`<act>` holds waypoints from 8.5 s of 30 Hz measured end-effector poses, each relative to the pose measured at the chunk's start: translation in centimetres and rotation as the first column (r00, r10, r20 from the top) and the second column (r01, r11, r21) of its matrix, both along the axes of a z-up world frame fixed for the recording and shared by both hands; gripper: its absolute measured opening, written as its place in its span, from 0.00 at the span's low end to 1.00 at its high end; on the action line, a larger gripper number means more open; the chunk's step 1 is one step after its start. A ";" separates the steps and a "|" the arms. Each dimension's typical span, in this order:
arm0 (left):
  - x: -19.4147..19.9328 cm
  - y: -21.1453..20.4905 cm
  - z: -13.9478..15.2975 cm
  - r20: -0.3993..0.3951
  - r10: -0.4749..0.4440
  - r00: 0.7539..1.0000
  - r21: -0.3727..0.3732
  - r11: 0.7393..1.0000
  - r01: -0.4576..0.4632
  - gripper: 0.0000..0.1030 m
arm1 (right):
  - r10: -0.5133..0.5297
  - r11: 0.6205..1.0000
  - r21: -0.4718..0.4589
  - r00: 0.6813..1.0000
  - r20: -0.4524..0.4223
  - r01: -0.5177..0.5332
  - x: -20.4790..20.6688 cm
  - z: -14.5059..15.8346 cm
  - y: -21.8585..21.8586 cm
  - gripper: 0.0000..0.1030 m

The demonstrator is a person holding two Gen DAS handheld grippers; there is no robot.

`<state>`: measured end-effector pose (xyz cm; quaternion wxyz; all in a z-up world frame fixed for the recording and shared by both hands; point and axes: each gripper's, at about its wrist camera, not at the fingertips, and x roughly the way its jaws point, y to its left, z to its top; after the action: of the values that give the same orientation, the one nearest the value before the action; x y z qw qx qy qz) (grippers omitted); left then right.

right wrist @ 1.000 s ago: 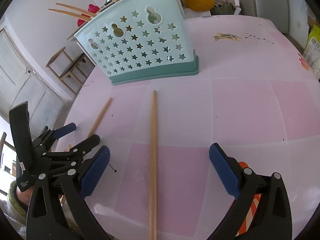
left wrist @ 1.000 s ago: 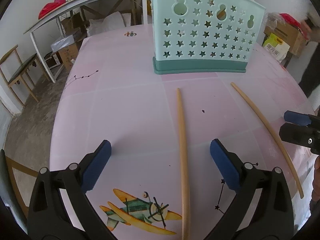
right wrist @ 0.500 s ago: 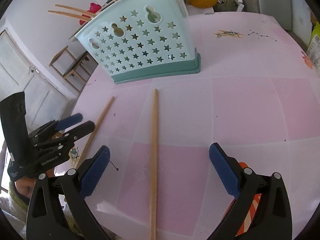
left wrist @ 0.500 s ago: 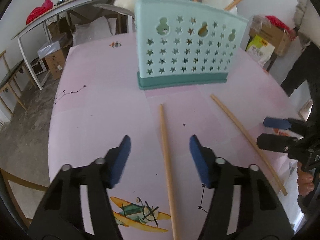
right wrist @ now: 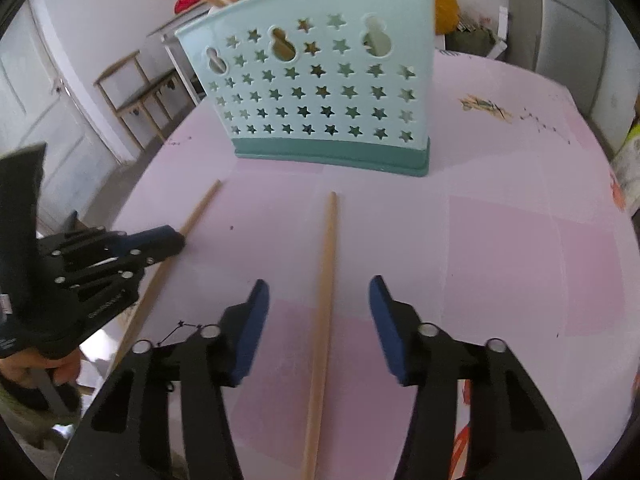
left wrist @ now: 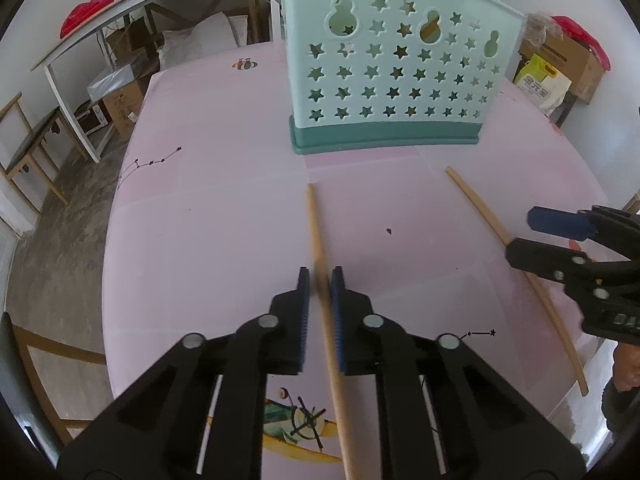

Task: Organize utensils

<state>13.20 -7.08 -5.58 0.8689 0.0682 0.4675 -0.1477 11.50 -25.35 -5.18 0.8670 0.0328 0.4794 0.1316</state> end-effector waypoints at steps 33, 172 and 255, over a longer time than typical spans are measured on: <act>0.1 -0.1 0.1 -0.006 0.014 1.000 -0.009 1.000 -0.014 0.06 | 0.001 0.995 -0.101 0.999 -0.048 -0.006 1.8 -0.6 1.8 0.08; 7.7 1.9 5.2 0.338 -0.106 0.935 -0.380 0.893 0.239 0.74 | -0.013 0.975 0.211 0.933 0.359 -0.068 5.3 6.7 -7.6 0.61; -7.1 5.4 9.0 0.312 0.381 0.870 -0.025 0.919 -0.393 0.92 | -0.285 0.904 -0.207 0.888 0.360 0.374 -8.0 7.6 1.9 0.94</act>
<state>6.05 -1.70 3.46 0.9419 0.0128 0.3317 0.0511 3.55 -23.49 2.40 0.9392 -0.0262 0.3325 -0.0820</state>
